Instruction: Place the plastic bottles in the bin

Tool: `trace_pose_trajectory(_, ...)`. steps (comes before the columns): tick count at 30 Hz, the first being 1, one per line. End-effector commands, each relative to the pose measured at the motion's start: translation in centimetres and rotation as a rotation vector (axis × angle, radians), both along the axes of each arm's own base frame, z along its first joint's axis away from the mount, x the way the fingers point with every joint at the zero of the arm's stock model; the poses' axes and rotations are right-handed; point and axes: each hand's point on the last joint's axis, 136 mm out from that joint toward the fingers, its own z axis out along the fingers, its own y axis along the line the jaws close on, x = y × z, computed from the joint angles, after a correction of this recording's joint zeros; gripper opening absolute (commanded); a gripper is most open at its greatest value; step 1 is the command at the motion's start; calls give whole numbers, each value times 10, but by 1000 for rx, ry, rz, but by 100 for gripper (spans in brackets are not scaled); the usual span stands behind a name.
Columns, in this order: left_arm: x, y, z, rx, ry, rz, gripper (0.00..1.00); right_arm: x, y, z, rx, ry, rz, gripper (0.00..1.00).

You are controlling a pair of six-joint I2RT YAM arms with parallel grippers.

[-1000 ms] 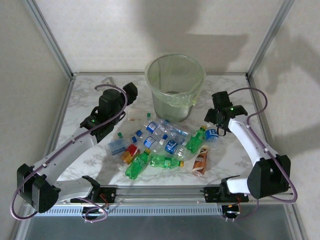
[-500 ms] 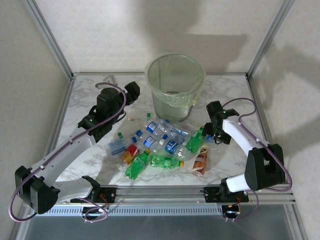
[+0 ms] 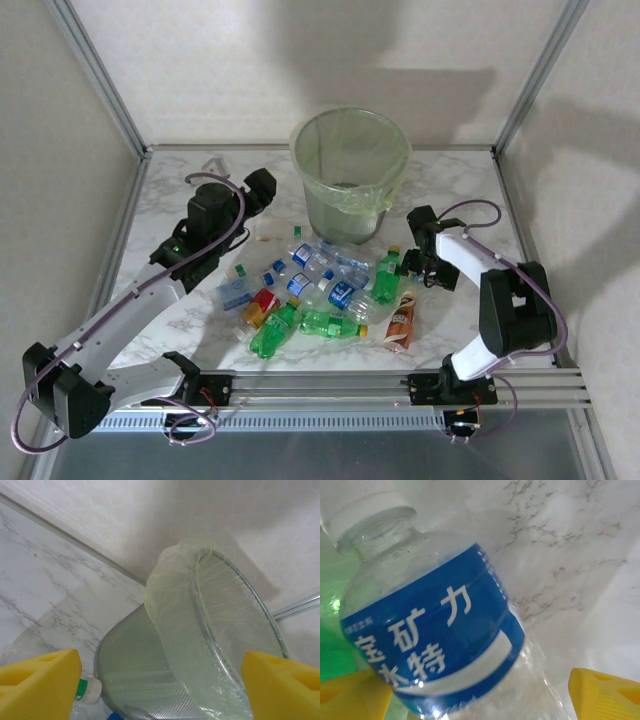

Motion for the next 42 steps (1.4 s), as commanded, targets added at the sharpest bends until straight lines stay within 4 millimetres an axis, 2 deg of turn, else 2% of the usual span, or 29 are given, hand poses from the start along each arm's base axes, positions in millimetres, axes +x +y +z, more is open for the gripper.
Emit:
trace_pose_trajectory(1, -6, -4, 2, -45, 4, -31, 82, 6, -6, -11, -12, -7, -21, 88)
trace_pose_trajectory(6, -13, 1, 4, -35, 20, -29, 81, 9, -7, -16, -11, -10, -24, 84)
trace_pose_trajectory(12, -20, 5, -7, -71, 41, -18, 81, -1, -8, -18, -6, -12, -19, 75)
trace_pose_trajectory(18, -23, 12, -1, -79, 28, 12, 82, 7, -9, 8, -4, -86, -29, 73)
trace_pose_trajectory(24, -17, 6, -2, -84, 39, 2, 81, 11, -11, 35, -6, -161, -36, 70)
trace_pose_trajectory(31, -14, 3, -5, -95, 48, 0, 80, 13, -14, 29, -25, -128, -43, 65)
trace_pose_trajectory(35, -16, 6, 1, -88, 37, 7, 80, 23, -11, 55, -5, -192, -48, 64)
trace_pose_trajectory(38, -18, 11, 3, -80, 32, 22, 81, 31, -11, 83, -2, -238, -50, 61)
trace_pose_trajectory(42, -16, 10, 2, -76, 36, 20, 81, 41, -7, 137, 37, -358, -54, 60)
